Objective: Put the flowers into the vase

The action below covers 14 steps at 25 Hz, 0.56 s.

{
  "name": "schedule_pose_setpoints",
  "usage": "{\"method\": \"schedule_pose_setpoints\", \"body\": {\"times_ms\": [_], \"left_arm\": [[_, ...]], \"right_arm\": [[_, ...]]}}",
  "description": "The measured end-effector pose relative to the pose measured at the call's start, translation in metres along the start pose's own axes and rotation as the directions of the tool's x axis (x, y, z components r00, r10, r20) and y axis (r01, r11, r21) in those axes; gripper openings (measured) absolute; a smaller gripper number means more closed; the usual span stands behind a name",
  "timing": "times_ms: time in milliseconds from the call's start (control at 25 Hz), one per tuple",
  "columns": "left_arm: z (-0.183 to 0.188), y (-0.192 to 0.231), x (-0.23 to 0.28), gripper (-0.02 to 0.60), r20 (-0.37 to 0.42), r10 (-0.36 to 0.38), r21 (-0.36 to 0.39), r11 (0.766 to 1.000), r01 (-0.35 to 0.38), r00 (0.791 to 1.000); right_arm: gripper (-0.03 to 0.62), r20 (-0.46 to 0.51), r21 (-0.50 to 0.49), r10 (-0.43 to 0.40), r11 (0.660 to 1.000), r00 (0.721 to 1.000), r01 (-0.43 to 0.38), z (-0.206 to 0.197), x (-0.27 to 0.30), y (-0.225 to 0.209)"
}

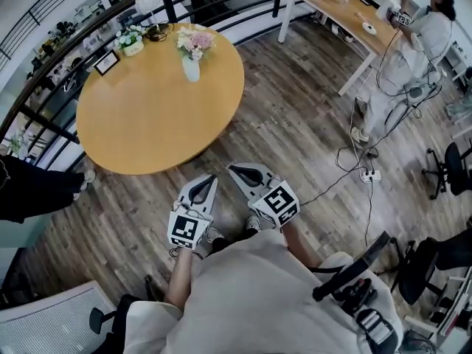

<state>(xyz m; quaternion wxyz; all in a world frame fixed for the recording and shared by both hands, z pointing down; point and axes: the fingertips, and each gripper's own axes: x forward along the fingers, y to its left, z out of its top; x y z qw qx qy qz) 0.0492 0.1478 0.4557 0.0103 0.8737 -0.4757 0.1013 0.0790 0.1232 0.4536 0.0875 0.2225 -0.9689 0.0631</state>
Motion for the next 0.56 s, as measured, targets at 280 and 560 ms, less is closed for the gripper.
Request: {"method": "schedule_pose_setpoints", "body": {"times_ms": [280,560], "left_arm": [[-0.008,0.011,0.005,0.006,-0.003,0.032,-0.025,0.999,-0.032,0.999],[-0.006,0.013,0.012,0.006,-0.011,0.026,-0.009,1.0,-0.026,1.0]], "right_arm": [[0.006,0.006,-0.003,-0.004,1.0,1.0,0.004,0.003,-0.001,-0.012],[0.006,0.002,-0.007,-0.01,1.0,1.0,0.01,0.004,-0.002,-0.016]]}}
